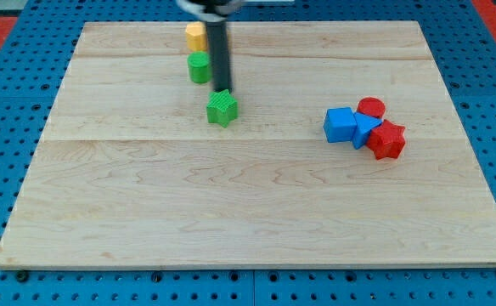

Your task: Push the green star parallel to the green circle

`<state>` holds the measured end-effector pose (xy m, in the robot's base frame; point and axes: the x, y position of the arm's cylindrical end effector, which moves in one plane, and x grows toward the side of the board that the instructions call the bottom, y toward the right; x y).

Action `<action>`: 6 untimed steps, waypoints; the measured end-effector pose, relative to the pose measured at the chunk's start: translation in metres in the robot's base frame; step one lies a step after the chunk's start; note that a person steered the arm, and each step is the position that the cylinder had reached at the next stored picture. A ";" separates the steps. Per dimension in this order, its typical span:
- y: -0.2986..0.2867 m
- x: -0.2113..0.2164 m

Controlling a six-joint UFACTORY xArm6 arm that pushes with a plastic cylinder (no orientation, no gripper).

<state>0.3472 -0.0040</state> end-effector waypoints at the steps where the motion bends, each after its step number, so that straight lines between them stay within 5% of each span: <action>1: -0.007 0.050; 3: -0.185 0.033; 4: -0.194 0.064; 5: -0.241 0.045; 6: -0.226 -0.003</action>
